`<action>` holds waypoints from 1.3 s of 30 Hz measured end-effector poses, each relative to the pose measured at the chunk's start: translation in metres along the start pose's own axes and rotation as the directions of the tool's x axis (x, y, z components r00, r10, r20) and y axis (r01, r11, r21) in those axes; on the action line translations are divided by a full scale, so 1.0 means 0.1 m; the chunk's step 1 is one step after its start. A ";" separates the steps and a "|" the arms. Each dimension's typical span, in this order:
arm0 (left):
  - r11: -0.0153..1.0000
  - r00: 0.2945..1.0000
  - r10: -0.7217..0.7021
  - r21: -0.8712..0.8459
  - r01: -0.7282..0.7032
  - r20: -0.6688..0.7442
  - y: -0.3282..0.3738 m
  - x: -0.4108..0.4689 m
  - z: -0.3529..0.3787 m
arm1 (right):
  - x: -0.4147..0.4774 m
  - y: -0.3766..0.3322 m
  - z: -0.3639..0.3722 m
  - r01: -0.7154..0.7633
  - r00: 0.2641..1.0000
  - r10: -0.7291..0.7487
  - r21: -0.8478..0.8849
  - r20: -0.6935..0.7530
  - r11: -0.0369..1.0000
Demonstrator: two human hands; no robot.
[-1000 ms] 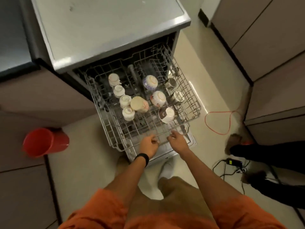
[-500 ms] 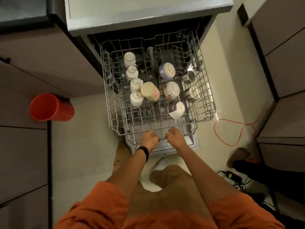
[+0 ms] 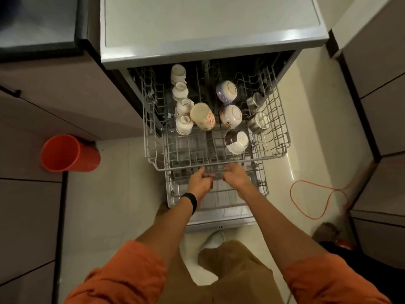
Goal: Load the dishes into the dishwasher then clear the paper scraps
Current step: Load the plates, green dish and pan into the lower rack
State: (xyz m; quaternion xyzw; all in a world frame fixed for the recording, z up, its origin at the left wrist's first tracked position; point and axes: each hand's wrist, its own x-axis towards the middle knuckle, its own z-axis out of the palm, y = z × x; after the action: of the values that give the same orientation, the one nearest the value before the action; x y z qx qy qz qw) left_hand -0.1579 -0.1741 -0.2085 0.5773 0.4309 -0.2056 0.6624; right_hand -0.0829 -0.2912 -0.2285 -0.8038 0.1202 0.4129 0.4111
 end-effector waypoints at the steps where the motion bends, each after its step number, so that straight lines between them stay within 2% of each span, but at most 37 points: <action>1: 1.000 1.000 0.008 0.019 -0.008 -0.007 0.11 0.09 -0.02 | 0.09 -0.11 -0.02 0.018 1.000 -0.018 -0.026 -0.009 0.999; 6: 0.996 0.999 0.036 0.087 -0.034 -0.017 0.67 0.56 -0.15 | 0.51 -0.65 -0.14 0.131 0.990 -0.140 -0.204 -0.032 0.970; 10: 0.995 0.997 0.050 0.090 -0.044 -0.058 1.09 0.98 -0.24 | 0.89 -1.09 -0.18 0.172 0.980 -0.194 -0.291 -0.050 0.941; 14: 0.982 0.991 0.055 0.188 -0.032 -0.118 1.41 1.39 -0.32 | 1.23 -1.34 -0.23 0.204 0.959 -0.257 -0.336 -0.122 0.919; 19: 0.951 0.969 0.181 0.282 -0.128 -0.170 1.82 1.62 -0.29 | 1.49 -1.68 -0.36 0.249 0.943 -0.318 -0.427 -0.098 0.870; 22: 0.936 0.960 0.237 0.300 -0.184 -0.149 1.96 1.74 -0.33 | 1.65 -1.87 -0.38 0.251 0.934 -0.336 -0.447 -0.121 0.858; 27: 0.923 0.943 0.311 0.273 -0.270 -0.121 2.37 1.96 -0.41 | 1.86 -2.29 -0.39 0.391 0.869 -0.490 -0.508 -0.072 0.768; 36: 0.866 0.942 0.333 0.406 -0.291 -0.034 2.29 1.88 -0.40 | 1.79 -2.13 -0.42 0.332 0.891 -0.436 -0.474 -0.127 0.816; 39: 0.767 0.924 0.381 0.549 -0.333 0.028 2.34 1.69 -0.44 | 1.58 -2.18 -0.43 0.304 0.903 -0.412 -0.495 -0.124 0.814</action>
State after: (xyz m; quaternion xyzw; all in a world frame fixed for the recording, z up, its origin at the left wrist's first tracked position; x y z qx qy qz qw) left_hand 0.0991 -0.0364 -0.2061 0.8207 0.2645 -0.1648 0.4789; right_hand 0.1572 -0.1631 -0.2131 -0.9279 -0.0903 0.2500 0.2613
